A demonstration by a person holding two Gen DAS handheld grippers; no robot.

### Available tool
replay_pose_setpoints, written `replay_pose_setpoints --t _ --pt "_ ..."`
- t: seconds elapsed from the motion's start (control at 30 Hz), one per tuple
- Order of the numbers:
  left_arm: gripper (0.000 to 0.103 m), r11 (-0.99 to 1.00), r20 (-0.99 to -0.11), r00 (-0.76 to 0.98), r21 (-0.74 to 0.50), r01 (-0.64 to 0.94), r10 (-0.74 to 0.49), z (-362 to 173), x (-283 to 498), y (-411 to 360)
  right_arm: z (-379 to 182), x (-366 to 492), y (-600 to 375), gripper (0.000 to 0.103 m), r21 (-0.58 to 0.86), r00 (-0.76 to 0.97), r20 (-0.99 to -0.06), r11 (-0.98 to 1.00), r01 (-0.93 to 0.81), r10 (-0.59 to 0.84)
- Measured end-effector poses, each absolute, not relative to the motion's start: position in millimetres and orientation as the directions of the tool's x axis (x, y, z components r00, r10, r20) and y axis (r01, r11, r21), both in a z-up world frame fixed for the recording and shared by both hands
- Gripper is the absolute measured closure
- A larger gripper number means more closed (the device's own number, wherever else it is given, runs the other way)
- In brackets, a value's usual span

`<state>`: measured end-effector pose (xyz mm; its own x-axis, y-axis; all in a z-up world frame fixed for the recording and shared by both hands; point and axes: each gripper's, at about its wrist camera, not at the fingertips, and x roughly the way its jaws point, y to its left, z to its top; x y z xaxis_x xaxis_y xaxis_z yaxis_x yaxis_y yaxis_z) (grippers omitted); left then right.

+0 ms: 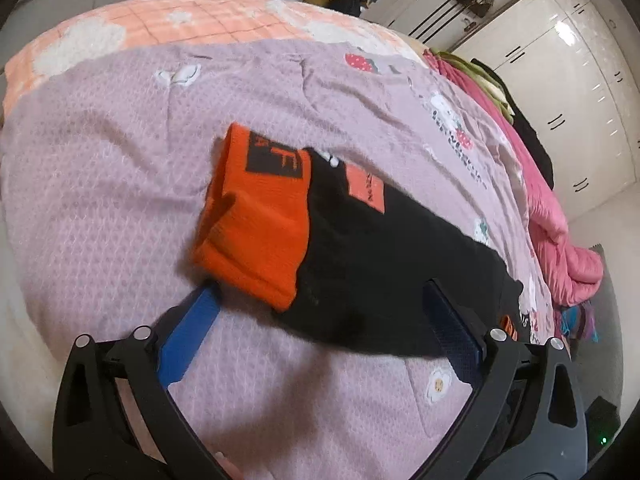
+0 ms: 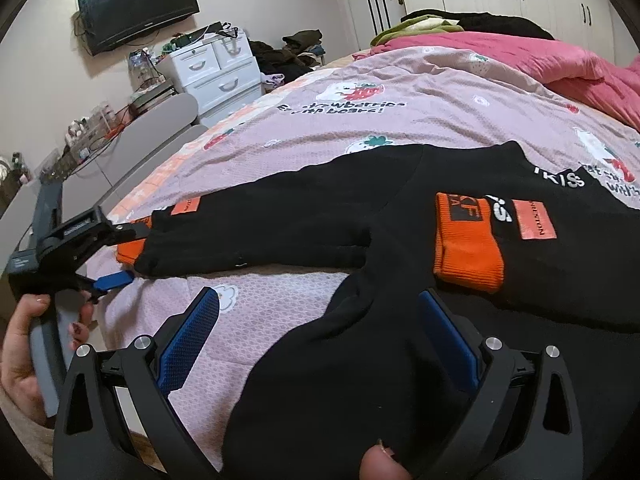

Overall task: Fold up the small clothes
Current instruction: 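Move the left gripper toward the orange cuff of the other sleeve, then close the left gripper on the orange cuff and lift it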

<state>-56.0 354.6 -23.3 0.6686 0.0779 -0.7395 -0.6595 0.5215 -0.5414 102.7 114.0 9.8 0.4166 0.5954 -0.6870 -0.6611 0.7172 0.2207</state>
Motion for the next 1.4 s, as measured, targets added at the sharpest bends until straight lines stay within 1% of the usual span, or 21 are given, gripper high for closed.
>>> replay_pose_setpoints --t 0.1,0.13,0.17,0.2,0.23,0.27,0.3,0.33,0.37,0.4,0.57,0.73,0.9,1.1,1.4 --pt "0.01 0.509 -0.72 0.685 -0.551 -0.661 0.11 -24 -54 358 11 100 116 0.005 0.234 0.406 -0.682 0.707 -0.667 0.609" --pt "0.012 0.516 -0.721 0.682 -0.539 -0.665 0.125 -22 -53 358 11 99 116 0.005 0.238 0.403 -0.679 0.704 -0.669 0.614" --pt "0.023 0.524 -0.723 0.675 -0.522 -0.674 0.147 -20 -52 358 12 98 116 0.004 0.24 0.402 -0.678 0.702 -0.671 0.615" --pt "0.031 0.528 -0.725 0.669 -0.509 -0.68 0.163 -18 -50 359 12 97 116 0.004 0.241 0.401 -0.677 0.701 -0.672 0.617" --pt "0.048 0.531 -0.724 0.666 -0.499 -0.685 0.18 -17 -50 359 13 97 116 0.004 0.242 0.401 -0.676 0.699 -0.672 0.619" --pt "0.061 0.528 -0.722 0.664 -0.493 -0.692 0.195 -16 -50 360 13 96 115 0.005 0.244 0.4 -0.675 0.699 -0.672 0.62" --pt "0.067 0.526 -0.72 0.664 -0.492 -0.693 0.202 -15 -49 362 13 96 114 0.005 0.246 0.401 -0.673 0.699 -0.671 0.622" --pt "0.083 0.529 -0.718 0.666 -0.493 -0.691 0.201 -14 -48 363 14 95 112 0.005 0.249 0.402 -0.671 0.7 -0.669 0.623" --pt "0.096 0.536 -0.717 0.668 -0.49 -0.687 0.2 -13 -45 364 14 95 111 0.005 0.252 0.404 -0.668 0.701 -0.667 0.625" --pt "0.098 0.546 -0.715 0.668 -0.483 -0.685 0.206 -10 -43 363 15 95 109 0.005 0.253 0.406 -0.667 0.702 -0.665 0.625" --pt "0.1 0.569 -0.675 0.709 -0.509 -0.646 0.201 5 -38 357 17 95 97 0.005 0.251 0.436 -0.657 0.724 -0.643 0.615" --pt "0.1 0.632 -0.623 0.759 -0.515 -0.579 0.188 31 -26 336 20 100 78 0.005 0.271 0.463 -0.646 0.749 -0.604 0.607" --pt "0.1 0.692 -0.578 0.806 -0.53 -0.491 0.129 53 -14 306 25 105 55 0.005 0.292 0.495 -0.633 0.776 -0.559 0.595" --pt "0.1 0.72 -0.53 0.845 -0.556 -0.415 0.077 72 8 277 30 113 26 0.005 0.314 0.536 -0.623 0.809 -0.496 0.57" --pt "0.1 0.739 -0.479 0.877 -0.6 -0.305 -0.027 87 46 234 37 122 -19 0.005 0.319 0.604 -0.619 0.864 -0.39 0.501"
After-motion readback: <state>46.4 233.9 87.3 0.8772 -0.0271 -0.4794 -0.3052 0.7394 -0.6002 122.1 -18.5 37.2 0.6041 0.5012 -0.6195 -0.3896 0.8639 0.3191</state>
